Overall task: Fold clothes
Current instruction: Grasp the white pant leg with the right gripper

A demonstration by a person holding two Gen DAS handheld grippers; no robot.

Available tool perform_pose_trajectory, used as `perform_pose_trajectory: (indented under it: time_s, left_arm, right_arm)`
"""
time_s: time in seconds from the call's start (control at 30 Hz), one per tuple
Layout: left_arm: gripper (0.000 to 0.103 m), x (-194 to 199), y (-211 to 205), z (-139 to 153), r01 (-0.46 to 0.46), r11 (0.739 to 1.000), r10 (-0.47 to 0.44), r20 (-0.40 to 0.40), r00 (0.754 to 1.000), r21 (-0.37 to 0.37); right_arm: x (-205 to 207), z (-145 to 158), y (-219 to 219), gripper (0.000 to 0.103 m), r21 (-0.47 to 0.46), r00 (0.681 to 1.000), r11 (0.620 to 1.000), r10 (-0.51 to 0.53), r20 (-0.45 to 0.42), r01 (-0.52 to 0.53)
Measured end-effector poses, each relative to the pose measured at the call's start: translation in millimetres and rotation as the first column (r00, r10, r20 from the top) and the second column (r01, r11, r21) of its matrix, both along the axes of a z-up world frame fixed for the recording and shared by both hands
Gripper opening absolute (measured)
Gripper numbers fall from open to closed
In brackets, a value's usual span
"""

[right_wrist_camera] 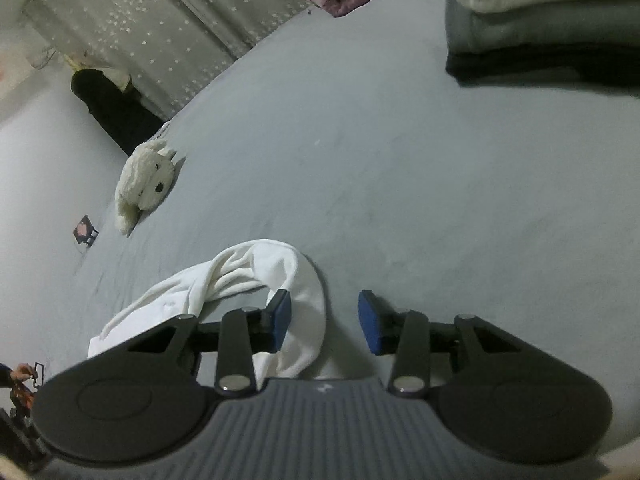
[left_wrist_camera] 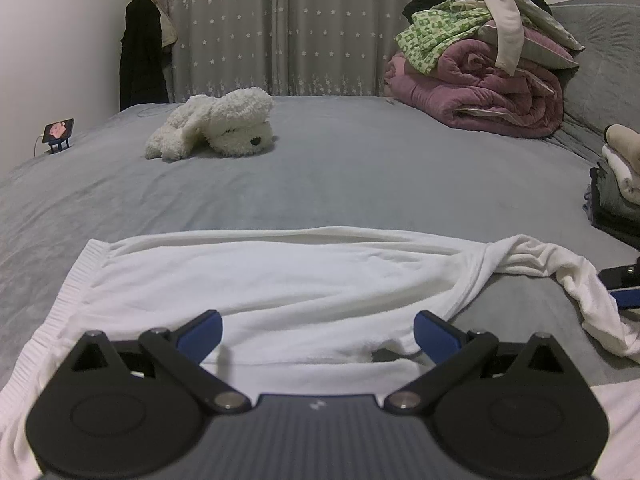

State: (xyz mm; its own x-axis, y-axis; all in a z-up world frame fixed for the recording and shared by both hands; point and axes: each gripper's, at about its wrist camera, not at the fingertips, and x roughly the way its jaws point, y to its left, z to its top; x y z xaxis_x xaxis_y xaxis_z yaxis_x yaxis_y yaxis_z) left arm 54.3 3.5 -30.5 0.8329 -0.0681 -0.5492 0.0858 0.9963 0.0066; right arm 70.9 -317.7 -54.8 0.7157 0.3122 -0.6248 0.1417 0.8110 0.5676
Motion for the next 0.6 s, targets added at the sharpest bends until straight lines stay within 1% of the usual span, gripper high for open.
perform_pose_trajectory:
  time_s: [0.03,0.07,0.1,0.13,0.2,0.27,0.33,0.43,0.5,0.6]
  left_arm:
    - [0.102,0,0,0,0.000,1.000,0.000,0.000,1.000,0.000]
    - [0.102,0,0,1,0.001,1.000,-0.001,0.000,1.000,-0.001]
    - [0.102,0,1,1,0.001,1.000,-0.001,-0.001,1.000,-0.002]
    - [0.102,0,1,1,0.001,1.000,-0.001,-0.002,1.000,-0.002]
    - [0.102,0,2,2,-0.001,1.000,0.001,-0.001,1.000,-0.007]
    - [0.102,0,4,3,-0.004,1.000,0.004,0.002,1.000,-0.013]
    - [0.102,0,6,4,-0.008,1.000,0.008,0.005,1.000,-0.019]
    - [0.102,1,7,5,-0.012,1.000,0.012,0.005,1.000,-0.020]
    - [0.102,1,6,5,-0.011,1.000,0.011,0.007,1.000,-0.017]
    - [0.102,-1,5,5,-0.010,1.000,0.010,0.009,1.000,-0.014]
  right_arm:
    - [1,0,4,0.027,-0.008,1.000,1.000,0.004,0.007,-0.004]
    - [1,1,7,0.009,-0.016,1.000,1.000,0.004,0.016,-0.004]
    - [1,2,10,0.006,-0.025,1.000,1.000,0.004,0.025,-0.004]
    - [0,5,14,0.006,-0.046,0.999,0.999,0.002,0.045,0.001]
    - [-5,16,26,0.006,-0.113,0.994,0.994,0.003,0.111,0.010]
    - [-10,27,42,0.005,-0.177,0.982,0.983,0.071,0.173,-0.040]
    - [-16,35,60,0.005,-0.260,0.965,0.960,0.160,0.208,-0.103]
    - [-25,38,87,0.005,-0.399,0.927,0.895,0.304,0.217,-0.200]
    - [-29,34,102,0.005,-0.456,0.897,0.847,0.395,0.197,-0.273]
    - [-35,26,119,0.005,-0.517,0.846,0.770,0.512,0.148,-0.375]
